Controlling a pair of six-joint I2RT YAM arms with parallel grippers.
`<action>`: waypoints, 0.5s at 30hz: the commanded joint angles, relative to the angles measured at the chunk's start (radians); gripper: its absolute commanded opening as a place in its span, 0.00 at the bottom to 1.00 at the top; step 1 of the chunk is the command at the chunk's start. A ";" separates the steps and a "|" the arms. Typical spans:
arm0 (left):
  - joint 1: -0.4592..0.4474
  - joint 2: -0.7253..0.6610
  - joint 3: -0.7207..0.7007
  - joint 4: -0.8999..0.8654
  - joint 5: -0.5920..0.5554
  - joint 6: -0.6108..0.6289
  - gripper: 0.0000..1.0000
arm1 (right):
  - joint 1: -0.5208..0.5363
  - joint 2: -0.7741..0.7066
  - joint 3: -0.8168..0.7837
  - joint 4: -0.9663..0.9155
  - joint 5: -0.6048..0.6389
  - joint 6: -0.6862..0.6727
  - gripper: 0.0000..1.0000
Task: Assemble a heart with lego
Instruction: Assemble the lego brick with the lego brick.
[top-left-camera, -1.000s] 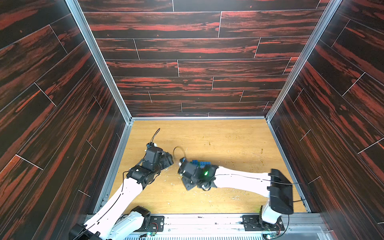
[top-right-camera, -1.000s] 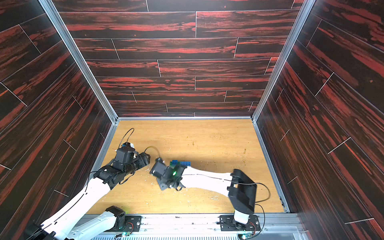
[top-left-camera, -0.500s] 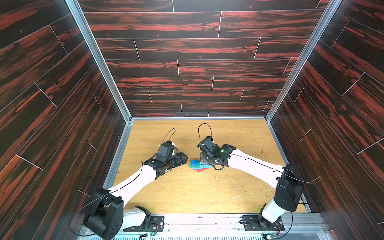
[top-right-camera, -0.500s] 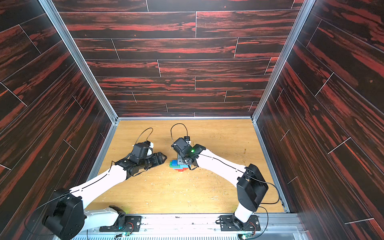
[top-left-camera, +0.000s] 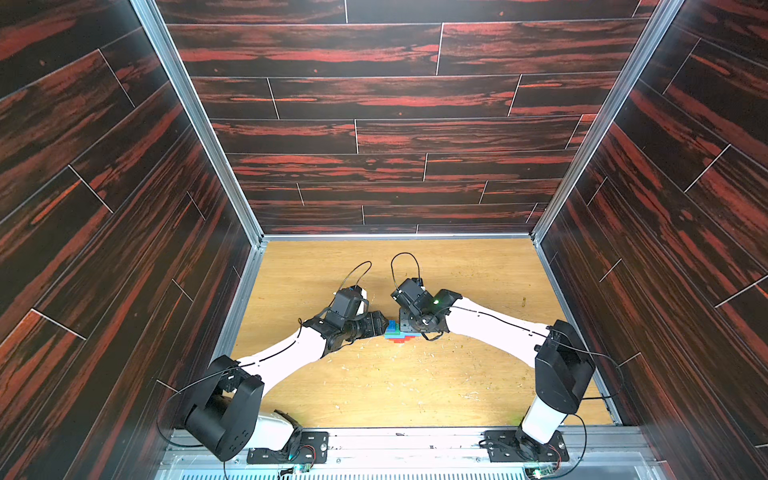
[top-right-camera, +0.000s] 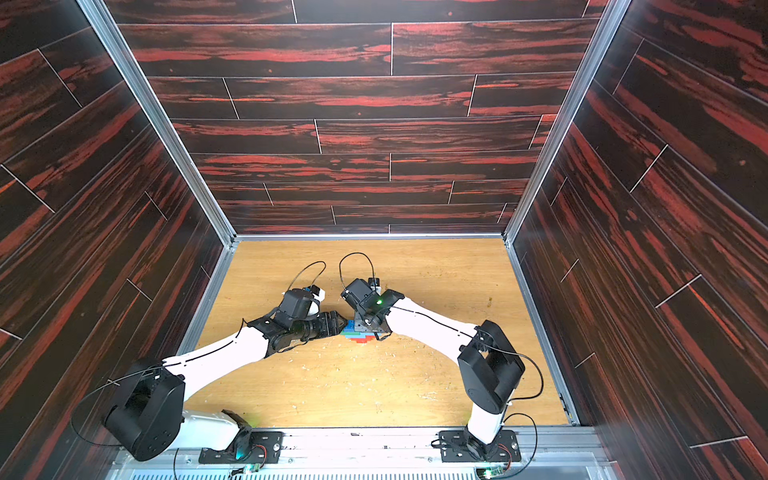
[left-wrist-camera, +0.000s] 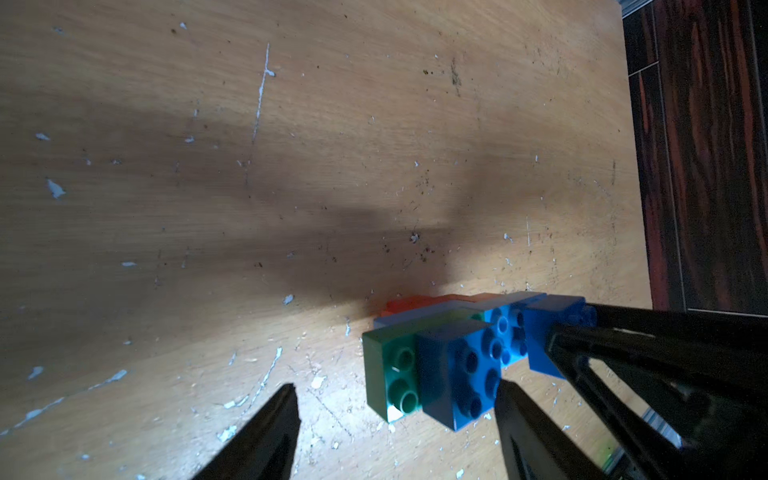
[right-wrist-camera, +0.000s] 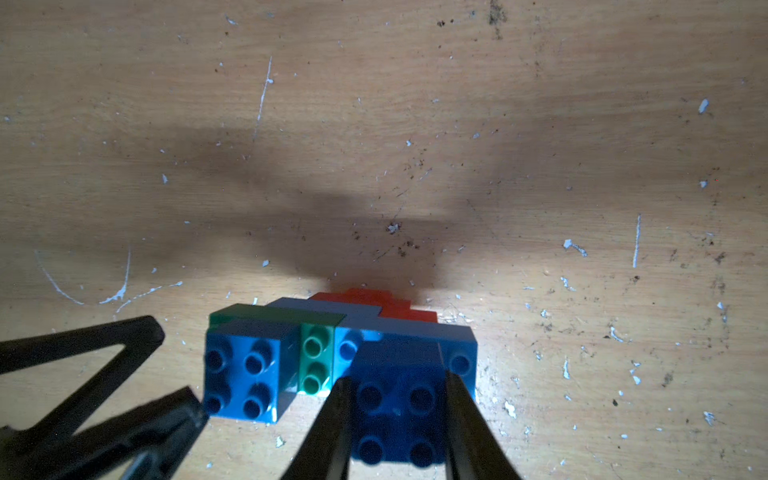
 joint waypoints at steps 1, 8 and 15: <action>-0.005 0.013 0.024 -0.014 0.013 0.030 0.78 | -0.006 0.011 -0.017 -0.007 -0.002 -0.004 0.10; -0.011 0.039 0.024 -0.023 0.010 0.033 0.77 | -0.006 0.022 -0.015 -0.013 0.009 -0.017 0.09; -0.015 0.044 0.029 -0.045 -0.004 0.042 0.77 | -0.006 0.036 0.001 -0.017 0.009 -0.023 0.10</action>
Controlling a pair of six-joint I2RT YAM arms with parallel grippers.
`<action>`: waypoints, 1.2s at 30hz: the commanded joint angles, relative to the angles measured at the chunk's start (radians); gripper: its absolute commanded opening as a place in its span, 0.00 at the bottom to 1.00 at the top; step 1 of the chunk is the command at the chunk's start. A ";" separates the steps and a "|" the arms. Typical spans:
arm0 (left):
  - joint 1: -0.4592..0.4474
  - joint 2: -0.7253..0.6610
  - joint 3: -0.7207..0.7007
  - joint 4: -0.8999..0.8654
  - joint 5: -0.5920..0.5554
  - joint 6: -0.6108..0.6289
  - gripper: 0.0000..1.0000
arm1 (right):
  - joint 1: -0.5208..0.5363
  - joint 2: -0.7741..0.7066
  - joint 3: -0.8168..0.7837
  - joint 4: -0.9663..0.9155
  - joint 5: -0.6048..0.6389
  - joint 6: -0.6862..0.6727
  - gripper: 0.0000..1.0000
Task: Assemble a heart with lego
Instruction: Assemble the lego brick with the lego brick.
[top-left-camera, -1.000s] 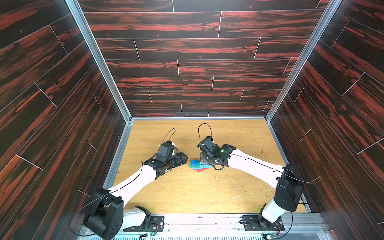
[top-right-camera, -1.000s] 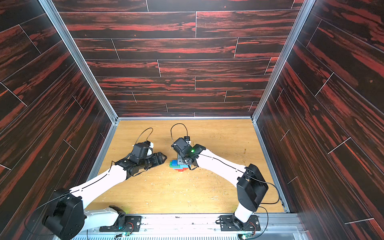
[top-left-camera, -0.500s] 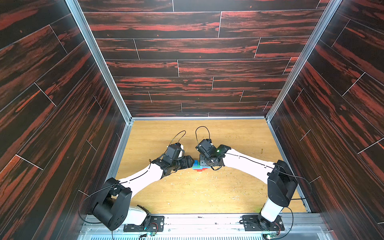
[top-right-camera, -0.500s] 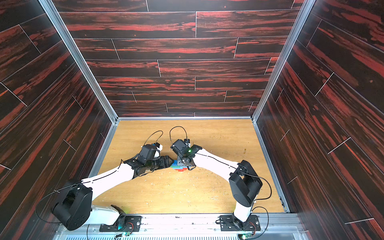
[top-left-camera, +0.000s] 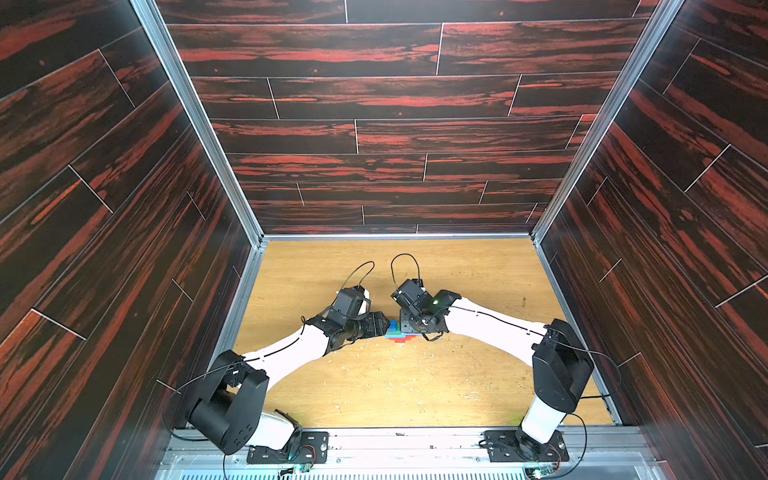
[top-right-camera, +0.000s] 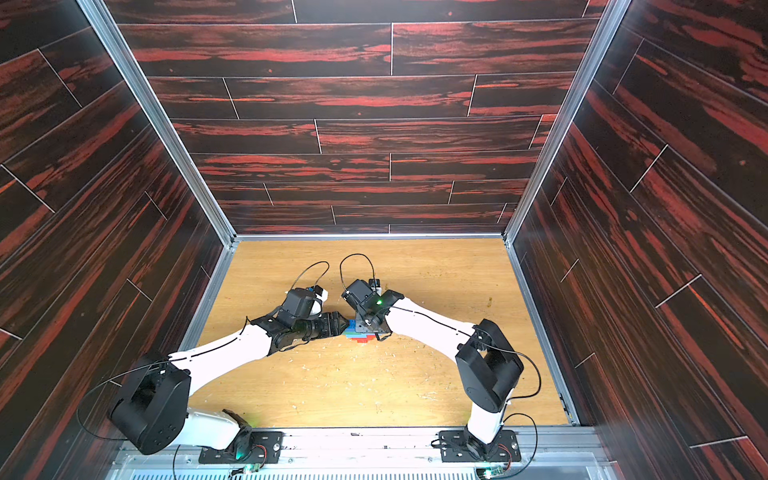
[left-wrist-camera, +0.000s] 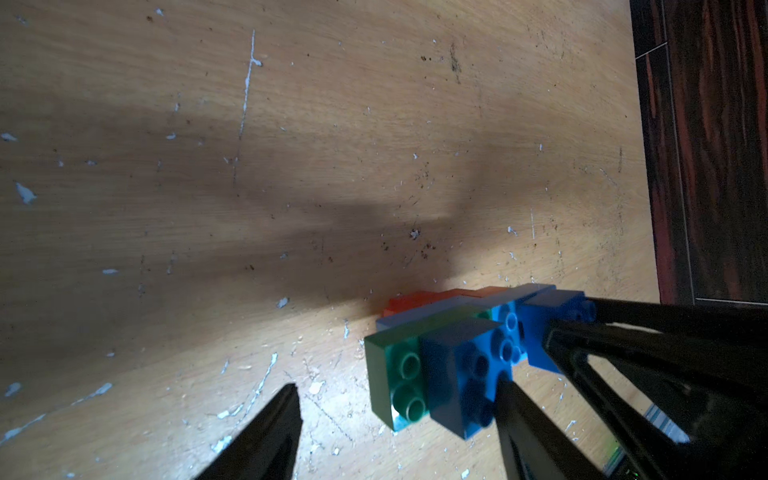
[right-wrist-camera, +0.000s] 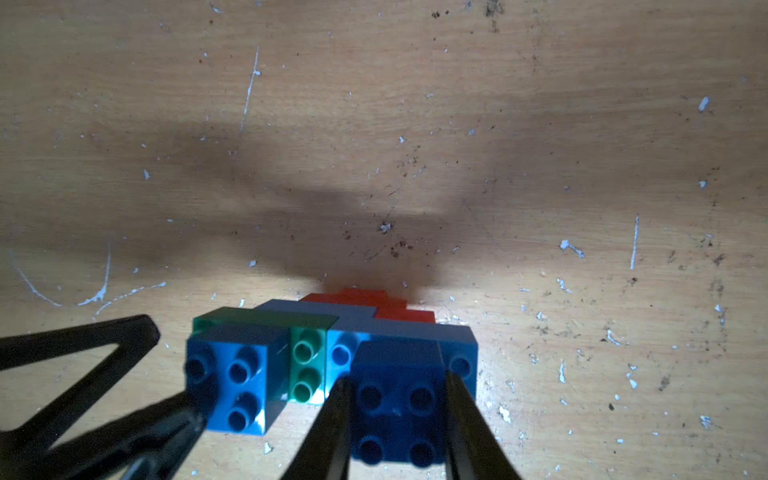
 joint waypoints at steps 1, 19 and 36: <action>-0.005 0.009 0.013 -0.050 -0.018 0.022 0.77 | -0.004 0.028 0.014 -0.027 0.015 -0.007 0.10; -0.006 0.002 0.016 -0.065 -0.033 0.027 0.76 | -0.005 -0.014 0.077 -0.065 0.015 -0.027 0.50; -0.013 0.007 0.030 -0.087 -0.039 0.036 0.76 | -0.043 -0.026 0.023 -0.089 0.061 -0.046 0.54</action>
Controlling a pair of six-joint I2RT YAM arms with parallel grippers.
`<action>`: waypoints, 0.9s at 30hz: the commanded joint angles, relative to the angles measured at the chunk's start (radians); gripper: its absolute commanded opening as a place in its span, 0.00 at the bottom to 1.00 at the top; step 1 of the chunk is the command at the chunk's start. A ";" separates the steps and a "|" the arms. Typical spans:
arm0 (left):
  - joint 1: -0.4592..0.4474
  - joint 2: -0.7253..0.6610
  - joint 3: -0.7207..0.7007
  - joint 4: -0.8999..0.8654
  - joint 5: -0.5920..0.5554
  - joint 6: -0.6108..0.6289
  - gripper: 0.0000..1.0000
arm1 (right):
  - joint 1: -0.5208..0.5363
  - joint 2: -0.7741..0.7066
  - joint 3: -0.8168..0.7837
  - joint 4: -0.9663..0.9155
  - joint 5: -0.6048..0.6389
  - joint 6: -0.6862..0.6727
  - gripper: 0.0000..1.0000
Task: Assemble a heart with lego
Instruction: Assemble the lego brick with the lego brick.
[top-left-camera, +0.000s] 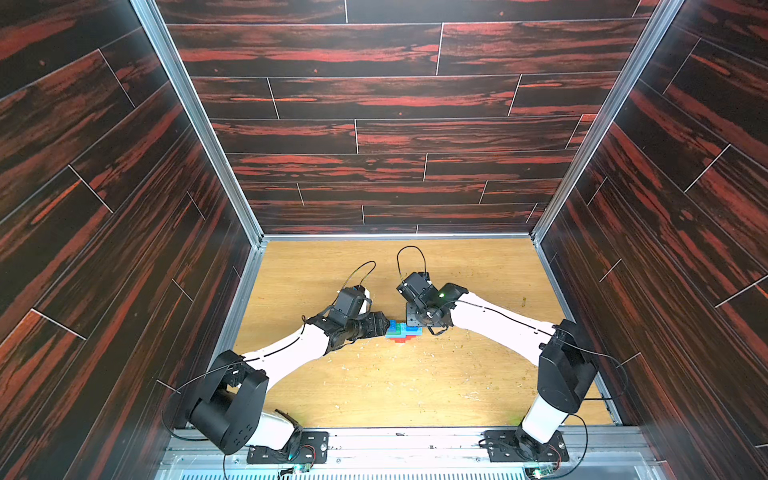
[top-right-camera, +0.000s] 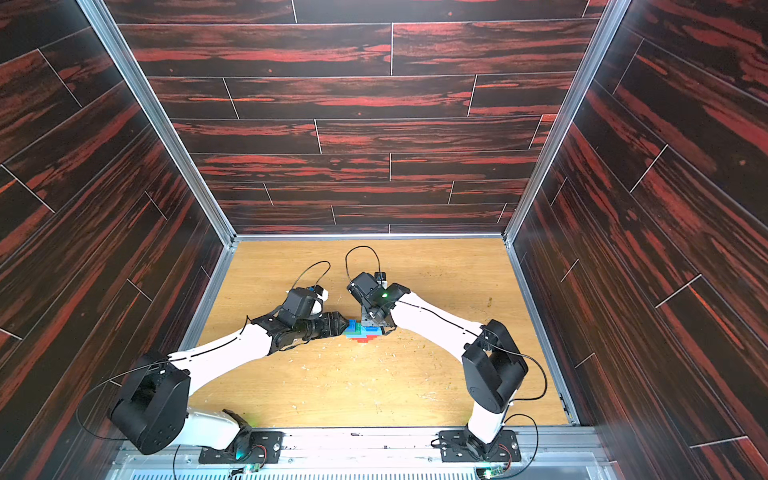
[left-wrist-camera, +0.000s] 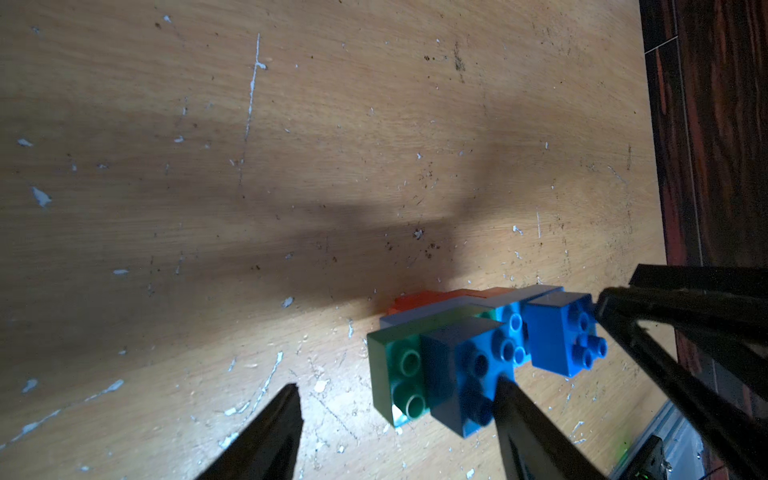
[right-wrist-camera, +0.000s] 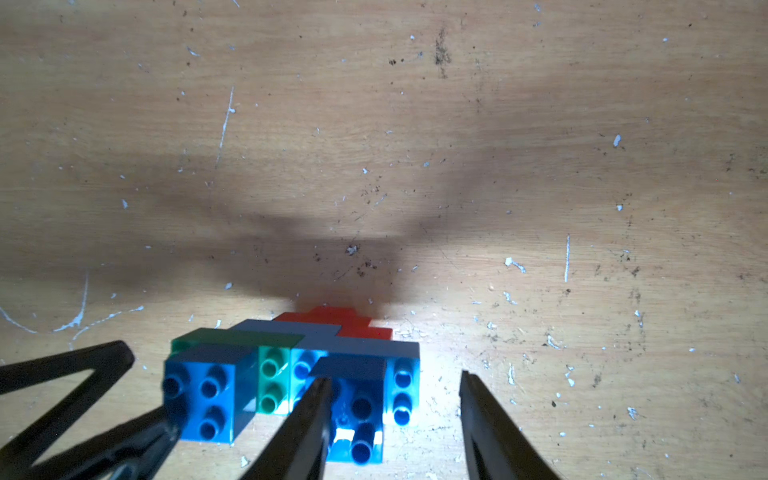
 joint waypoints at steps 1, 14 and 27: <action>-0.006 0.007 0.017 -0.062 -0.024 0.023 0.76 | -0.003 -0.006 -0.017 -0.022 0.017 -0.007 0.54; -0.013 0.023 0.035 -0.075 -0.018 0.026 0.76 | -0.007 0.009 -0.044 -0.017 0.000 -0.020 0.53; -0.020 0.047 0.046 -0.107 -0.036 0.039 0.76 | -0.008 0.061 -0.097 -0.041 -0.026 -0.080 0.51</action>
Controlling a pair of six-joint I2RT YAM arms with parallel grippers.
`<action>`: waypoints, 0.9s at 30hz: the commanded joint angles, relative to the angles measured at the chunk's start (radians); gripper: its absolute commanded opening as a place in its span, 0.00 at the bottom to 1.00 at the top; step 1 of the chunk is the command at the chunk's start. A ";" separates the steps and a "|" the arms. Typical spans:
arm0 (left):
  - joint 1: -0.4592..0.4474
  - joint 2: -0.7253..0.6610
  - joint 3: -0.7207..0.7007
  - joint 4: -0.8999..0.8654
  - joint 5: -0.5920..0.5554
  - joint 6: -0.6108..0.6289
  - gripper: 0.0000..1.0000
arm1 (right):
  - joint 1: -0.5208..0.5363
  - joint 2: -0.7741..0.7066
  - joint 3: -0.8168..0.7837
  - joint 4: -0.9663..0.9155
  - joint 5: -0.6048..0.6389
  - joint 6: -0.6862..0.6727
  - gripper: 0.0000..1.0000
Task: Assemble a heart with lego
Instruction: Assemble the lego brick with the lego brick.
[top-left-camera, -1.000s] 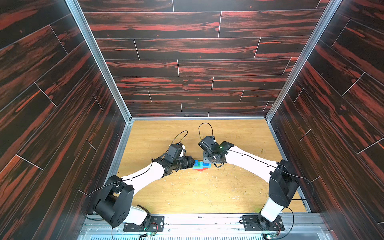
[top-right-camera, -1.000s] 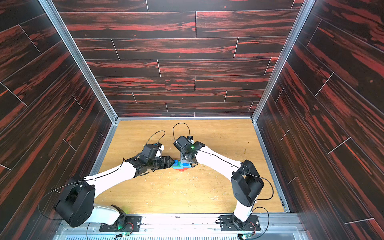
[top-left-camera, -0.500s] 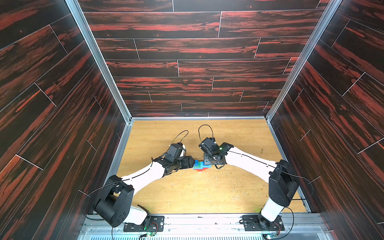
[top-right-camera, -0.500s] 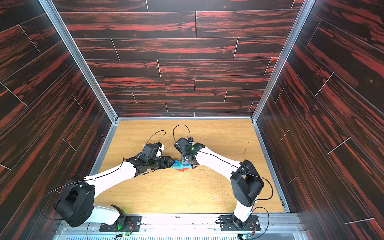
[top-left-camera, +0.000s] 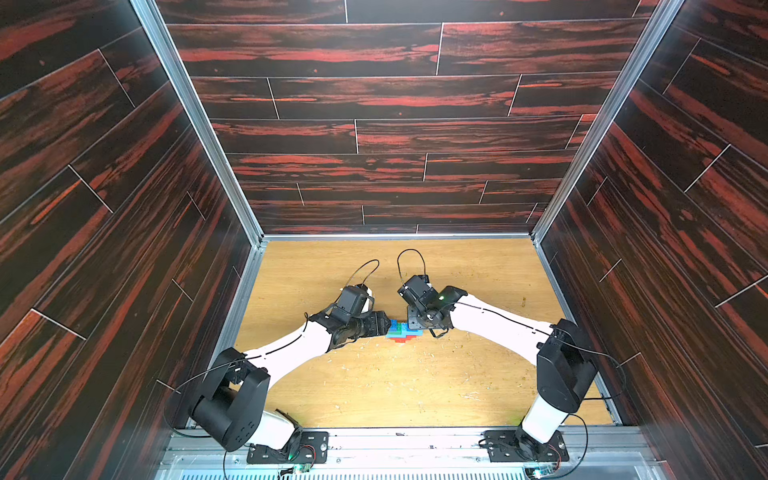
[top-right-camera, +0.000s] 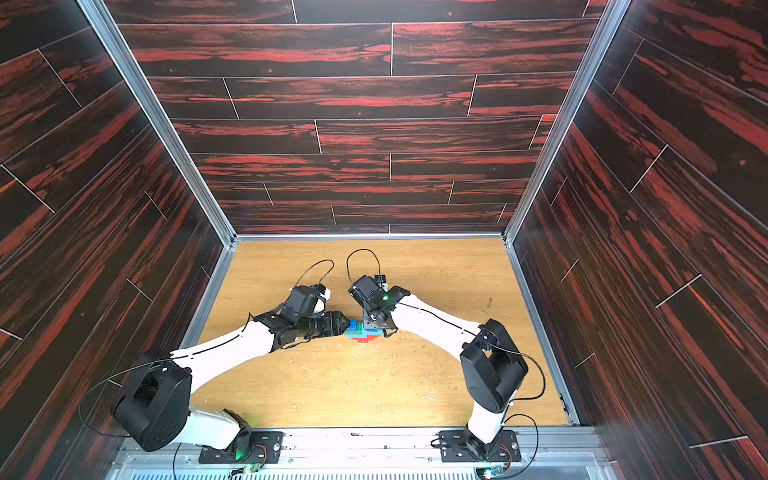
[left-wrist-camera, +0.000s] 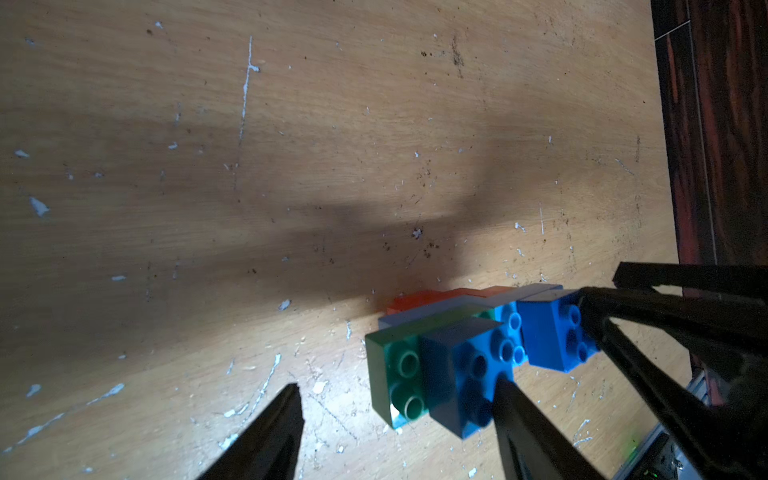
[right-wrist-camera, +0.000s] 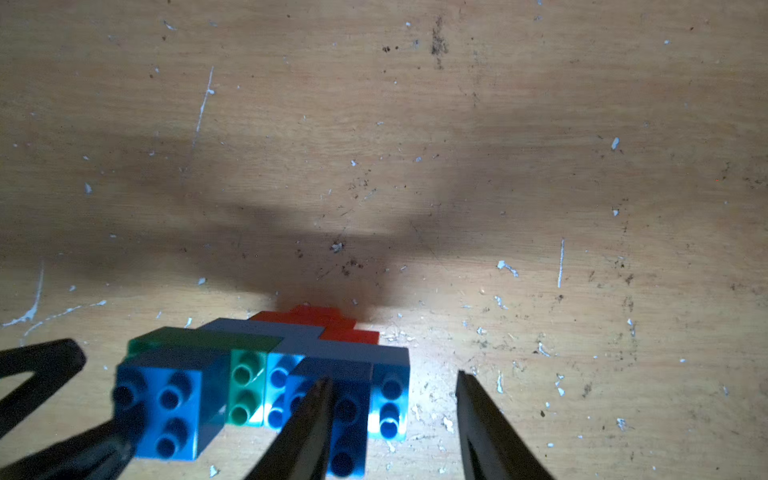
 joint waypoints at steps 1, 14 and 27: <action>-0.008 0.027 0.008 -0.069 -0.021 0.021 0.76 | -0.002 0.061 -0.060 -0.072 -0.033 -0.033 0.50; -0.015 0.049 0.008 -0.103 -0.060 0.021 0.75 | 0.051 0.084 -0.153 -0.062 -0.014 -0.004 0.46; -0.016 0.059 0.015 -0.114 -0.060 0.011 0.74 | 0.110 0.082 -0.230 -0.037 0.000 0.029 0.43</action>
